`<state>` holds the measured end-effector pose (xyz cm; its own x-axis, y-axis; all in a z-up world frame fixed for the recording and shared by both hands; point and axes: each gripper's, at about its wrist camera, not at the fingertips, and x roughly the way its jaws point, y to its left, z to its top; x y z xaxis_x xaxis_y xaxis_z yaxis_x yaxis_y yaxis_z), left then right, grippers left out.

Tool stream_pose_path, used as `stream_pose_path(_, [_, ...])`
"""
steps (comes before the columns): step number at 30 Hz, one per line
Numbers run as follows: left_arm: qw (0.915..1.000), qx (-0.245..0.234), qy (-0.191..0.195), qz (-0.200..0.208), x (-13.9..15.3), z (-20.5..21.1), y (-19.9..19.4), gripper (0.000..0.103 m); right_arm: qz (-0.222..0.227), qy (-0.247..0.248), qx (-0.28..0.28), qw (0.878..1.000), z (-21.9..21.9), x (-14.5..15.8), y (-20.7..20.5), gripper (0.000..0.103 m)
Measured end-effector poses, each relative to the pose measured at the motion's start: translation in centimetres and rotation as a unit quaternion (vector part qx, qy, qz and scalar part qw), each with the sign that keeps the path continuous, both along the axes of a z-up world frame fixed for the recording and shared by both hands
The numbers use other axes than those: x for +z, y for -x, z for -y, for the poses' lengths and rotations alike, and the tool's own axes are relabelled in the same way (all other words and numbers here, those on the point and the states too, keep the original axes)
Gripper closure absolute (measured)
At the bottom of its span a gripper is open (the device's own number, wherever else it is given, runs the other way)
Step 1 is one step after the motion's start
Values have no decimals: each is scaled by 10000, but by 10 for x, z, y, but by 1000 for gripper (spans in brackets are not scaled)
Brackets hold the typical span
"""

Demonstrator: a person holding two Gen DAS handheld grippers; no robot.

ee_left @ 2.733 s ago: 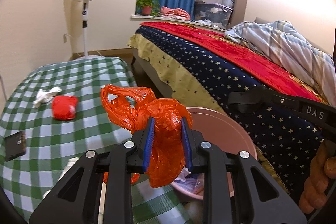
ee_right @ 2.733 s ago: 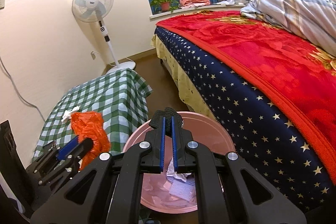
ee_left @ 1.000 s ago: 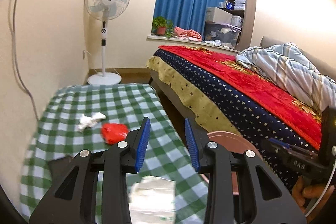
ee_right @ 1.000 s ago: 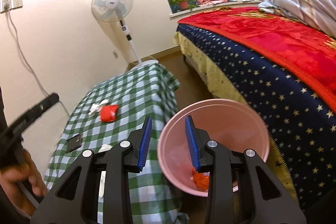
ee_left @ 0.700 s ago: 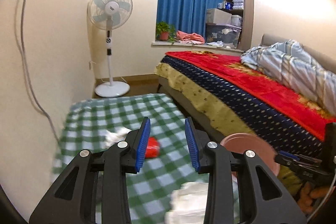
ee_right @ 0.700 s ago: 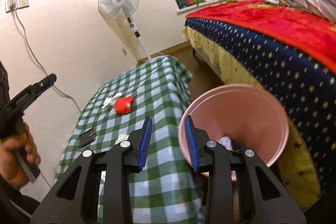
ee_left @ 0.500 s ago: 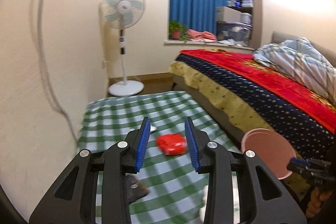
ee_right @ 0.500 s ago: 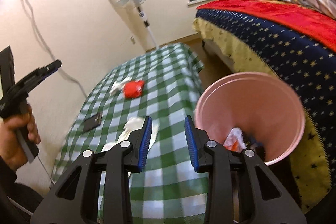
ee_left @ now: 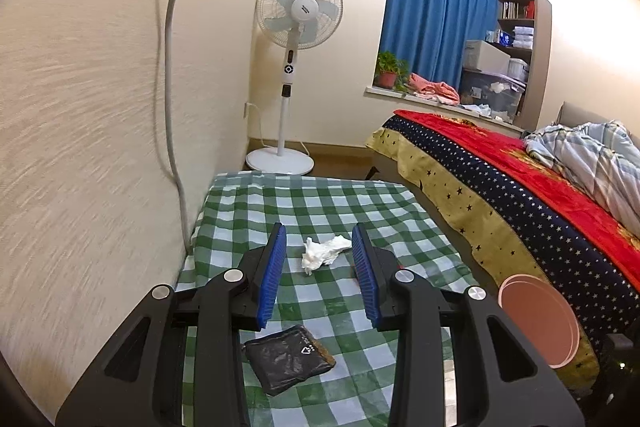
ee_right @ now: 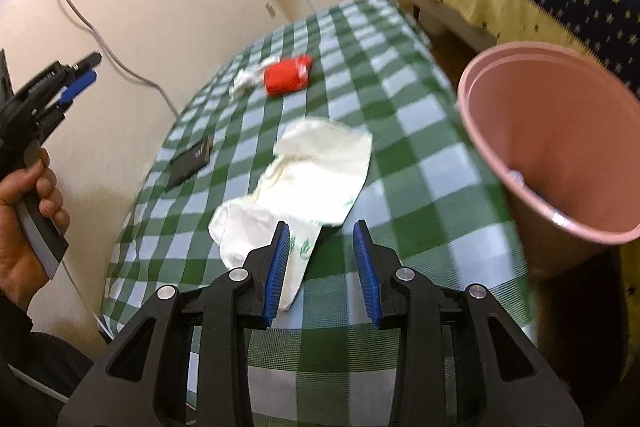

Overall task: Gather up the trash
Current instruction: 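Move the left gripper to the white tissue while the right gripper approaches the white plastic bag, then grasp the white tissue with the left gripper while the right gripper grasps the white bag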

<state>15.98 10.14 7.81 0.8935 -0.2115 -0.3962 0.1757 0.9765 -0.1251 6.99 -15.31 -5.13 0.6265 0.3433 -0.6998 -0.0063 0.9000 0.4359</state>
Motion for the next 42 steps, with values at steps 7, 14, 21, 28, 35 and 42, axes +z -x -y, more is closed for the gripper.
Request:
stream_pose_path(7, [9996,-139,-236,-89,-11,8,-12,69,-152,-147,249,9995,-13,-10,-8,88])
stream_pose_path(14, [9984,-252,-395,-307,-30,20,-37,69,150,115,142,9997,-2,6,-19,95])
stream_pose_path(21, [9962,-299,-535,-619,-57,35,-73,69,181,262,-244,9992,30,7,-41,95])
stream_pose_path(28, [9923,-79,-663,-1042,-90,43,-113,69,112,273,-256,9992,38,2,-52,95])
stream_pose_path(35, [9895,51,-667,-1283,-112,50,-147,69,75,236,-224,9994,39,-1,-56,95])
stream_pose_path(42, [9848,145,-670,-1596,-129,53,-169,69,69,220,-200,9995,39,-2,-58,95])
